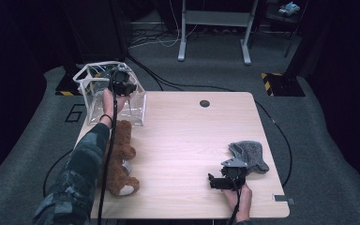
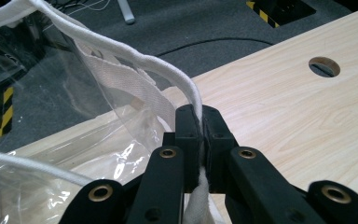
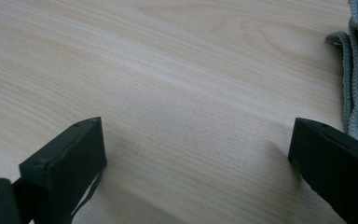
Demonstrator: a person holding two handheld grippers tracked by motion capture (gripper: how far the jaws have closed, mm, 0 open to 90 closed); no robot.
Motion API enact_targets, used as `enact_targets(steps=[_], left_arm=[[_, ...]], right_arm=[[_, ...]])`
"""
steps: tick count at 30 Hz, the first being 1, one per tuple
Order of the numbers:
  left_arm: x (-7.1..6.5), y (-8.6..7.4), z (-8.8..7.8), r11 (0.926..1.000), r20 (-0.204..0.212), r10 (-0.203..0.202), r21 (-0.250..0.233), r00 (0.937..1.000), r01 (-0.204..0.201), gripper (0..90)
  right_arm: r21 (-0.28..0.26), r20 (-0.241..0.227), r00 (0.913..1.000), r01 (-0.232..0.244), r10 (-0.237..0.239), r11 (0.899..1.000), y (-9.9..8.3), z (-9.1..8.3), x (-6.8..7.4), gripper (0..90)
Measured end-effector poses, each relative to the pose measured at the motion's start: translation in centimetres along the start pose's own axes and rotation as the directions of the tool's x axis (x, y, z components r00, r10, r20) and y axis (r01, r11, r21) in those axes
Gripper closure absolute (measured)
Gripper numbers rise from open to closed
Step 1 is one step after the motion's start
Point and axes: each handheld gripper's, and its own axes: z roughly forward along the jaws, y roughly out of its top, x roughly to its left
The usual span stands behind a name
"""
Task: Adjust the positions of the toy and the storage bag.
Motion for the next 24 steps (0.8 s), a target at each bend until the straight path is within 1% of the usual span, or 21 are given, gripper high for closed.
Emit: enact_targets(steps=[1,3,5,7,10,14,18,20,21,24], left_arm=[[0.0,0.0,0.0,1.0,0.001,0.0,0.001,1.0,0.0,86.9],[0.1,0.1,0.1,0.9999,0.017,-0.01,0.001,0.9998,0.01,86.9],[0.1,0.3,0.1,0.9999,0.02,-0.016,0.001,0.9997,0.016,86.9],[0.0,0.5,0.2,1.0,0.032,-0.004,0.002,0.9995,0.004,86.9],[-0.6,0.7,0.4,1.0,0.043,0.008,-0.002,0.9991,-0.008,86.9],[-1.3,1.0,0.7,0.9999,0.052,0.015,0.001,0.9985,-0.015,86.8],[-2.0,1.2,0.8,0.9998,0.071,0.02,-0.002,0.9973,-0.02,86.8],[-2.5,1.3,0.8,0.9996,0.078,0.028,0.005,0.9966,-0.029,86.8],[-2.8,1.4,1.0,0.9996,0.083,0.027,-0.005,0.9962,-0.027,86.7],[-3.5,1.5,1.0,0.9995,0.095,0.032,-0.003,0.995,-0.032,86.7]], right_arm=[[0.0,0.0,1.0,-0.001,0.001,1.0,0.0,0.0,0.0,3.2],[0.001,0.001,1.0,0.0,0.0,1.0,0.0,0.0,0.0,3.2],[0.0,0.001,1.0,0.002,-0.002,1.0,0.0,0.0,0.0,3.2],[0.001,-0.002,1.0,0.007,-0.007,1.0,0.0,0.0,0.0,3.2],[0.001,-0.003,1.0,0.008,-0.008,1.0,0.0,0.0,0.0,3.2],[0.0,-0.004,1.0,0.007,-0.007,1.0,0.0,0.0,0.0,3.3],[0.002,-0.002,1.0,0.001,-0.001,1.0,0.0,-0.1,0.0,3.3],[0.002,-0.002,1.0,0.001,-0.001,1.0,0.0,-0.1,0.0,3.4],[0.002,-0.003,1.0,0.001,-0.001,1.0,0.0,-0.1,0.0,3.4],[0.002,-0.002,1.0,0.001,-0.001,1.0,0.0,-0.1,0.0,3.4]])
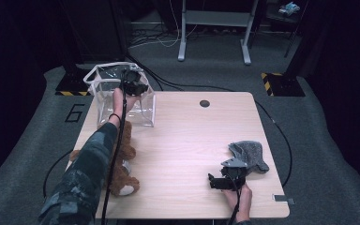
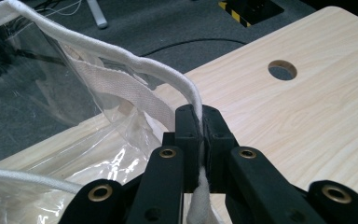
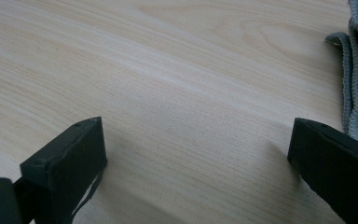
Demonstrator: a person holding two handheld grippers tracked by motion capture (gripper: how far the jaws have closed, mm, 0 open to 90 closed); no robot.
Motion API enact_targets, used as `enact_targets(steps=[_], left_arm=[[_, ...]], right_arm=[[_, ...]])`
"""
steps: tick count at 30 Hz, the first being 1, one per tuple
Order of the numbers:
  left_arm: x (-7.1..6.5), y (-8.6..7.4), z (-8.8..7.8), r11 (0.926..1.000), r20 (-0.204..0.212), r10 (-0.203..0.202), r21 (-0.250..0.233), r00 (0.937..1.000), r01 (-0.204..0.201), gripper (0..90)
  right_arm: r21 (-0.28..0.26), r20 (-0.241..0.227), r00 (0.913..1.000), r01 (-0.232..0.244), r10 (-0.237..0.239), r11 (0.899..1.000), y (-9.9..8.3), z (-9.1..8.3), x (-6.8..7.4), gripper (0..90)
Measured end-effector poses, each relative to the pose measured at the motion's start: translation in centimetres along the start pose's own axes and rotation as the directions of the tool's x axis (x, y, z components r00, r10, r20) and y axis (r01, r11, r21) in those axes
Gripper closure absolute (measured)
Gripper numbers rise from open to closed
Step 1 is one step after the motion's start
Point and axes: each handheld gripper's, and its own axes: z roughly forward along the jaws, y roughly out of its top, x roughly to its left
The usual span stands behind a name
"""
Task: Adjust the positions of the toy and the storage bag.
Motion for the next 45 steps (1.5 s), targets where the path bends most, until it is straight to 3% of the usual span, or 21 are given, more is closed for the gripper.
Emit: enact_targets(steps=[18,31,45], left_arm=[[-4.0,1.2,0.9,0.9983,0.065,0.056,0.013,0.9963,-0.057,86.2],[-7.0,2.0,1.0,0.9929,0.137,0.112,0.025,0.9842,-0.116,85.3],[-9.8,2.4,1.3,0.9933,0.217,0.106,0.022,0.9703,-0.114,83.2]], right_arm=[[0.004,-0.002,1.0,-0.001,0.001,1.0,0.0,-0.1,0.0,3.8],[0.0,-0.001,1.0,0.009,-0.009,1.0,0.0,0.0,0.0,3.9],[-0.009,-0.001,1.0,0.008,-0.008,1.0,0.0,0.0,0.0,3.8]])
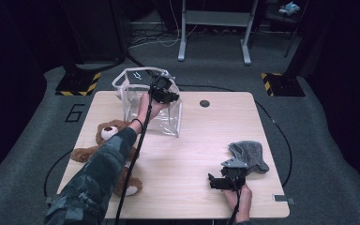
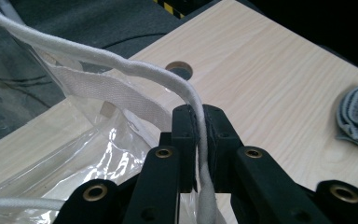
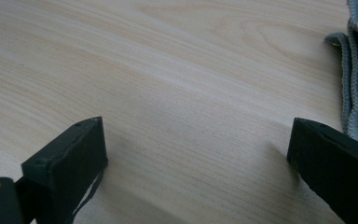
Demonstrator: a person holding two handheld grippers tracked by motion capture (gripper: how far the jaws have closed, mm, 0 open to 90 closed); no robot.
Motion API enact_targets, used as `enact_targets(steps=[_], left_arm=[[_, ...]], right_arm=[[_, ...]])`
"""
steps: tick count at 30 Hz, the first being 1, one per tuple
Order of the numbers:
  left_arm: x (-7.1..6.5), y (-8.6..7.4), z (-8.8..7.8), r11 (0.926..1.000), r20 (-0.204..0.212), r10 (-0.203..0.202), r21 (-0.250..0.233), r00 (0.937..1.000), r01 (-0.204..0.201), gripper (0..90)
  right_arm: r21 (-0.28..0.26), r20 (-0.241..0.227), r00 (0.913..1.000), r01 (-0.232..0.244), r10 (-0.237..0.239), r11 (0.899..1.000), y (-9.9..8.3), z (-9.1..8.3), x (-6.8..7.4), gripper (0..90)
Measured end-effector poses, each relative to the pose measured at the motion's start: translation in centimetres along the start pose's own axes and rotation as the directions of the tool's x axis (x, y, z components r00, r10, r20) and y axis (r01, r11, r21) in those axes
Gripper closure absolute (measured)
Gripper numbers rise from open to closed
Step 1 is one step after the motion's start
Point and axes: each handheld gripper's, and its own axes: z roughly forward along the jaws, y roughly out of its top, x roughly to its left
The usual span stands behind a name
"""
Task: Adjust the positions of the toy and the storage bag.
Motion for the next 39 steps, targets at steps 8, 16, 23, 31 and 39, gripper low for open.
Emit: enact_targets(steps=[8,16,23,31,39], left_arm=[[-0.3,0.2,-0.5,0.9997,0.027,-0.015,-0.016,0.9995,0.015,62.0],[0.5,0.4,-1.8,0.9999,-0.026,0.003,0.013,0.9997,-0.002,39.3],[-1.0,0.8,-0.9,0.9969,-0.013,0.059,0.054,0.9982,-0.058,77.7],[-2.0,1.5,0.0,0.9974,0.006,0.059,0.041,0.9982,-0.059,86.6],[-3.1,2.0,0.4,0.998,0.05,0.058,0.023,0.997,-0.06,86.6]], right_arm=[[0.006,-0.002,1.0,-0.01,0.01,1.0,0.0,-0.1,0.0,4.0],[0.007,-0.003,0.9999,-0.011,0.011,1.0,0.0,-0.1,0.0,4.0],[0.007,-0.003,0.9999,-0.01,0.01,1.0,0.0,-0.1,0.0,4.0],[0.012,-0.001,1.0,0.0,0.0,1.0,0.0,-0.1,0.0,4.1],[0.01,0.001,1.0,0.002,-0.002,1.0,0.0,-0.1,0.0,4.1]])
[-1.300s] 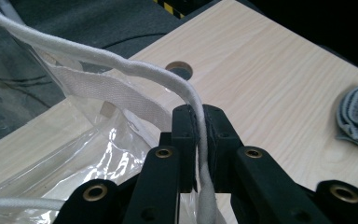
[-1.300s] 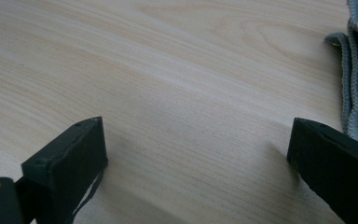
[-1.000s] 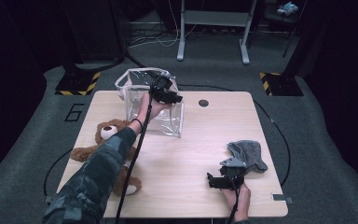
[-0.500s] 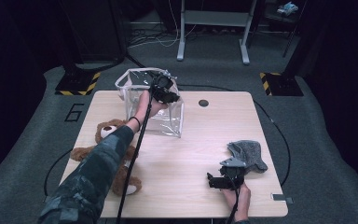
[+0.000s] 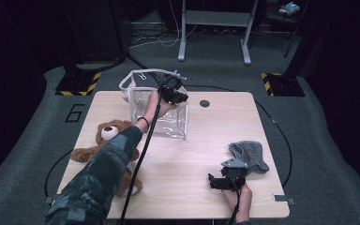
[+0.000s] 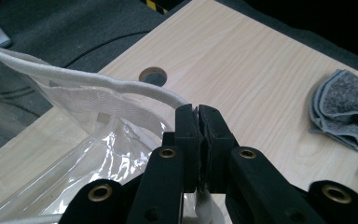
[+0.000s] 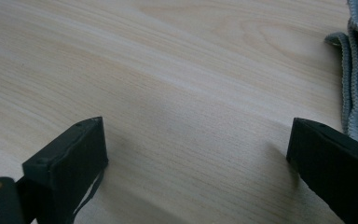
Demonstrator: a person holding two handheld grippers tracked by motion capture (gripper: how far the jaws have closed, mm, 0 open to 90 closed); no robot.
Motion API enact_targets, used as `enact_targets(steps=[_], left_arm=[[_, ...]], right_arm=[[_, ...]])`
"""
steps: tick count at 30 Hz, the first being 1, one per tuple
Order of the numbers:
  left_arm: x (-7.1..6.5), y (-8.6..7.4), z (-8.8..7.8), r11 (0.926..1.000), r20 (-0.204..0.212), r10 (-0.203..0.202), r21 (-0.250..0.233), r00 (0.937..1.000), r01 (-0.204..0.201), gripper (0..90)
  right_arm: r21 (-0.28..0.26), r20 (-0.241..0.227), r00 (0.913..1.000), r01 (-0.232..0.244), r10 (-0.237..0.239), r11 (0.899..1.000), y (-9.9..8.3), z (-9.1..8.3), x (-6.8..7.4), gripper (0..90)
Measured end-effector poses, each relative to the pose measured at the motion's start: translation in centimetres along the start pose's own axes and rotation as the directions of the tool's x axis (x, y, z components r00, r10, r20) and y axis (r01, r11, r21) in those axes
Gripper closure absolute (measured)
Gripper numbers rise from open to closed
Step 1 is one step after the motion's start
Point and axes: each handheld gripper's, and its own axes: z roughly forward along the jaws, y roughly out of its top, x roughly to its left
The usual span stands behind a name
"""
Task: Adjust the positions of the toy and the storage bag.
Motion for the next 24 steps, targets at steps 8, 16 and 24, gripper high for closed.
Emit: enact_targets(steps=[8,16,24], left_arm=[[-1.5,0.7,0.5,0.9999,0.022,0.011,-0.007,0.9997,-0.011,86.5],[-3.0,1.3,1.2,0.9999,0.033,0.009,-0.007,0.9994,-0.009,86.8],[-4.1,1.5,1.8,1.0,0.033,0.001,-0.008,0.9994,-0.001,87.4]], right_arm=[[-0.002,0.0,1.0,0.004,-0.004,1.0,0.0,0.0,0.0,4.1],[-0.002,0.0,1.0,0.005,-0.005,1.0,0.0,0.0,0.0,4.1],[-0.003,0.001,1.0,0.006,-0.006,1.0,0.0,0.0,0.0,4.2]])
